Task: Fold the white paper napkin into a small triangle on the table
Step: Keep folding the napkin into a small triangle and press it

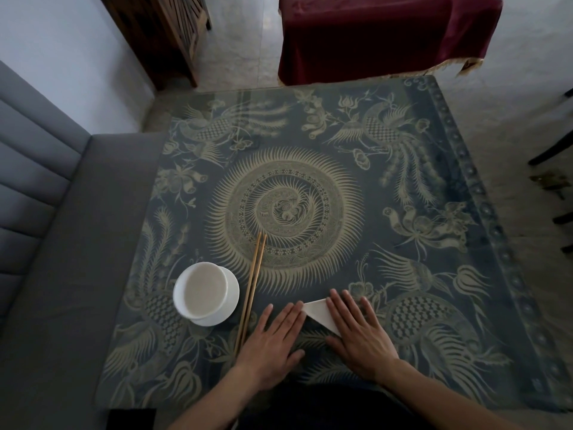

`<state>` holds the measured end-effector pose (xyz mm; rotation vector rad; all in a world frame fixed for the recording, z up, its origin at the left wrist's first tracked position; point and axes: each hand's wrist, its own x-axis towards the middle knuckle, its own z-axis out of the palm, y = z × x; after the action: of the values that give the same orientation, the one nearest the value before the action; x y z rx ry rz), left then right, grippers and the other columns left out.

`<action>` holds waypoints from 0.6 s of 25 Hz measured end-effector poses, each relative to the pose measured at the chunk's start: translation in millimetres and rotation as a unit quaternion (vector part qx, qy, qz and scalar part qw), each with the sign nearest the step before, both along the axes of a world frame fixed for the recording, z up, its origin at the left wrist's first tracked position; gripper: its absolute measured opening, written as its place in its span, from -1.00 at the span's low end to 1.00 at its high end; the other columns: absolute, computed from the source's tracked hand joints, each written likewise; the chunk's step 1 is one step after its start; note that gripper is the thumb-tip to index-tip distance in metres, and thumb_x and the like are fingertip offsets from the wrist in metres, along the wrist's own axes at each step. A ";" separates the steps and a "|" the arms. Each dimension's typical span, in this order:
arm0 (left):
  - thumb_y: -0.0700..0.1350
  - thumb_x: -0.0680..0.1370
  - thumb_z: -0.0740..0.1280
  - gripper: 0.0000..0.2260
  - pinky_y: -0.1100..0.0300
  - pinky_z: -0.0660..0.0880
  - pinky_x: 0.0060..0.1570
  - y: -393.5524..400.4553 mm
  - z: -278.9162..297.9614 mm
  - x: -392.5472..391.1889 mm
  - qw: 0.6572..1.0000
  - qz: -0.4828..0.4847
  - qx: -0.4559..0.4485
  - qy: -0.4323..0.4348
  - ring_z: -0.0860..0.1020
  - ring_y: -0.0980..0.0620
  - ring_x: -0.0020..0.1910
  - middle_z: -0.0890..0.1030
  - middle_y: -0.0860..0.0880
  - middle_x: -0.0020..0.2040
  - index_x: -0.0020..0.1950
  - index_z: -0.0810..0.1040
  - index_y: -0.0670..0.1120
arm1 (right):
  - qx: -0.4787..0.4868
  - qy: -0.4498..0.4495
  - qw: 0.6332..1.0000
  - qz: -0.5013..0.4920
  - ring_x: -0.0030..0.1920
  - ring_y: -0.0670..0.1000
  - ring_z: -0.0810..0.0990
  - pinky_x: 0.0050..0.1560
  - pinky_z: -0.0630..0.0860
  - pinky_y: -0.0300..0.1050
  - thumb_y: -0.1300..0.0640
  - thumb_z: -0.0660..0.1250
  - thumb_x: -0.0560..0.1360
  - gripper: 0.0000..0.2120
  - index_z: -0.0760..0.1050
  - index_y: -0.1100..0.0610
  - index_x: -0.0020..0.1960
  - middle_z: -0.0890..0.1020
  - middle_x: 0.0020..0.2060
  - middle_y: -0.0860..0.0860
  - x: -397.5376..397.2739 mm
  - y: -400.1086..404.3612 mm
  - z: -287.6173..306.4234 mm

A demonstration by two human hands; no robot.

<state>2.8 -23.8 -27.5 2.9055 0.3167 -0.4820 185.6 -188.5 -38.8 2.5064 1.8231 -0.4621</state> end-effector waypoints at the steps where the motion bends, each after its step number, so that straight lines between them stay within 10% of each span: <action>1: 0.17 0.65 0.00 -0.38 -0.14 -0.16 0.42 -0.7 1.7 0.4 1.000 0.003 0.002 0.002 -0.15 -0.02 0.56 -0.13 -0.05 0.60 0.59 -0.10 -0.12 | 0.003 -0.003 1.000 0.000 0.54 0.12 0.09 0.41 0.06 0.20 -0.26 -0.02 0.60 -0.31 0.12 0.19 0.55 0.13 0.55 0.10 0.3 -0.1 0.2; 15: 0.19 0.62 -0.05 -0.35 -0.06 -0.26 0.44 -11.3 -3.1 22.6 1.000 -0.025 -0.007 0.013 -0.29 0.03 0.53 -0.24 -0.03 0.59 0.59 -0.19 -0.10 | -0.007 -0.015 0.995 0.102 0.52 0.10 0.11 0.37 0.12 0.22 -0.27 0.11 0.56 -0.31 0.18 0.11 0.54 0.23 0.52 0.08 1.0 -16.7 1.3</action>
<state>25.4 -35.1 -30.6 2.9014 0.2424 -0.5291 186.5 -205.3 -37.5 2.2721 2.0279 -0.4269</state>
